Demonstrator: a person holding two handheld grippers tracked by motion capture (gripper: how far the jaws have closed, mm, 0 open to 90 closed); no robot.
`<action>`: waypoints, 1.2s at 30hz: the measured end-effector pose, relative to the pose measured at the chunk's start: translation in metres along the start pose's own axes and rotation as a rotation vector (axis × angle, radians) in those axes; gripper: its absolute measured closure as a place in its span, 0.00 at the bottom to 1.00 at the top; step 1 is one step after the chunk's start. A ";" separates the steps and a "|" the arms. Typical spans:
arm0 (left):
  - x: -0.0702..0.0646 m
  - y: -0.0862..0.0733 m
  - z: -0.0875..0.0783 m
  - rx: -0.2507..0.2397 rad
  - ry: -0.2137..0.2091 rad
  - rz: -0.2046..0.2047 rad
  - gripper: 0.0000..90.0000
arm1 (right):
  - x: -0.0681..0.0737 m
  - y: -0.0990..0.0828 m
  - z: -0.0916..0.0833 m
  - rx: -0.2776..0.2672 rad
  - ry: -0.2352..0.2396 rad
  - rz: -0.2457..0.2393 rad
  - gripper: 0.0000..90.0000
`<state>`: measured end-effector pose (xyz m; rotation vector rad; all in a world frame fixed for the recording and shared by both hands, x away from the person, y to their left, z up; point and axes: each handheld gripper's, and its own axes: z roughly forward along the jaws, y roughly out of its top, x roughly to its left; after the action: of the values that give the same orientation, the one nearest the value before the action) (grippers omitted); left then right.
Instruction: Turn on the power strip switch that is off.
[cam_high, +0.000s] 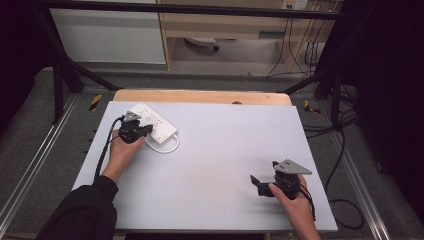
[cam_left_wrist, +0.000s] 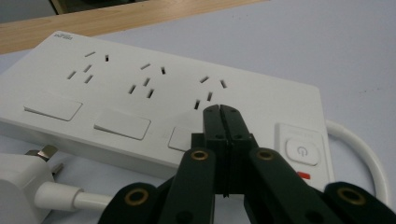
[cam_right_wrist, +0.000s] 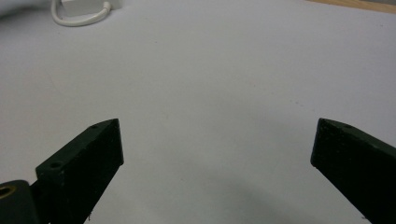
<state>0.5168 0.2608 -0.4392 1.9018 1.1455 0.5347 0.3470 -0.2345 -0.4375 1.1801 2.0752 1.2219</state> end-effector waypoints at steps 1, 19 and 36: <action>0.000 0.000 0.000 0.000 0.001 0.003 1.00 | 0.000 0.000 0.000 0.001 0.000 0.000 0.03; -0.004 -0.002 0.002 -0.003 0.007 0.036 1.00 | 0.000 0.000 0.000 0.001 0.001 0.001 0.03; -0.002 -0.002 0.004 -0.019 0.011 0.014 1.00 | -0.001 0.000 0.000 -0.002 0.001 0.001 0.03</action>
<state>0.5177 0.2579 -0.4425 1.8941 1.1304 0.5628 0.3470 -0.2352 -0.4373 1.1792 2.0743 1.2252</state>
